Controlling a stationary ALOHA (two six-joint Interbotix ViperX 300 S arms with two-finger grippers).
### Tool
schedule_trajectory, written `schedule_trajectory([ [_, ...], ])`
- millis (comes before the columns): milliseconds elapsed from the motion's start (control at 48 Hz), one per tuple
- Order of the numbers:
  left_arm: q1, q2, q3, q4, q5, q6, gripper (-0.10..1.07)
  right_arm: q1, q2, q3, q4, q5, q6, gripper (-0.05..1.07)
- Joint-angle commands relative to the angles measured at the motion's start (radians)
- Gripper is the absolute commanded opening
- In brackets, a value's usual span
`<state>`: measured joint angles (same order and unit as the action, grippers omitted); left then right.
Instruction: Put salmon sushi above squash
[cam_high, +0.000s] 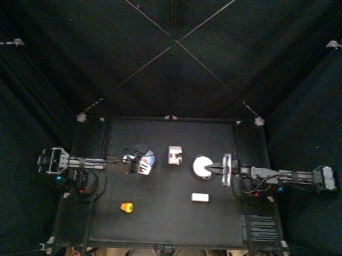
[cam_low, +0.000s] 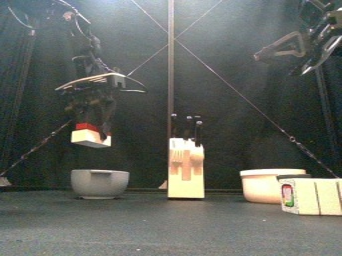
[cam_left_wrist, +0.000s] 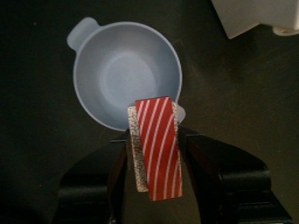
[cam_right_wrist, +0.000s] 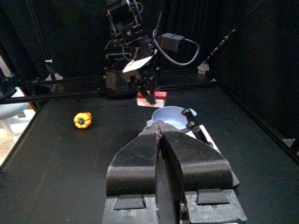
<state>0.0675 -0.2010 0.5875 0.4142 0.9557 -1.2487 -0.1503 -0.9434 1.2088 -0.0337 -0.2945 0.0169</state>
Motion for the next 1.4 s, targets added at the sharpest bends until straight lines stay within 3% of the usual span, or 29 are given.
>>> schedule_trajectory([
  [0,-0.028,-0.044,-0.008,0.003,0.014,-0.026,0.63,-0.003,0.005,-0.015,0.002,-0.005,0.000,0.02],
  [188,-0.114,-0.107,0.084,-0.003,0.017,-0.187,0.63,-0.003,0.005,-0.017,0.002,-0.005,0.002,0.02],
  [438,-0.247,-0.133,0.236,0.025,-0.052,-0.546,0.63,-0.003,0.005,-0.017,0.002,-0.005,0.002,0.02],
  [604,-0.279,-0.129,0.304,0.048,-0.115,-0.669,0.63,-0.002,0.003,-0.017,0.002,-0.005,0.002,0.02],
  [854,-0.285,-0.081,0.351,0.046,-0.155,-0.695,0.63,-0.002,0.005,-0.015,0.002,-0.005,0.002,0.02],
  [1083,-0.293,-0.009,0.351,0.021,-0.179,-0.689,0.63,-0.003,0.003,-0.015,0.002,-0.005,0.002,0.02],
  [1375,-0.295,0.008,0.354,0.020,-0.181,-0.692,0.64,-0.003,0.005,-0.017,0.002,-0.005,0.002,0.02],
])
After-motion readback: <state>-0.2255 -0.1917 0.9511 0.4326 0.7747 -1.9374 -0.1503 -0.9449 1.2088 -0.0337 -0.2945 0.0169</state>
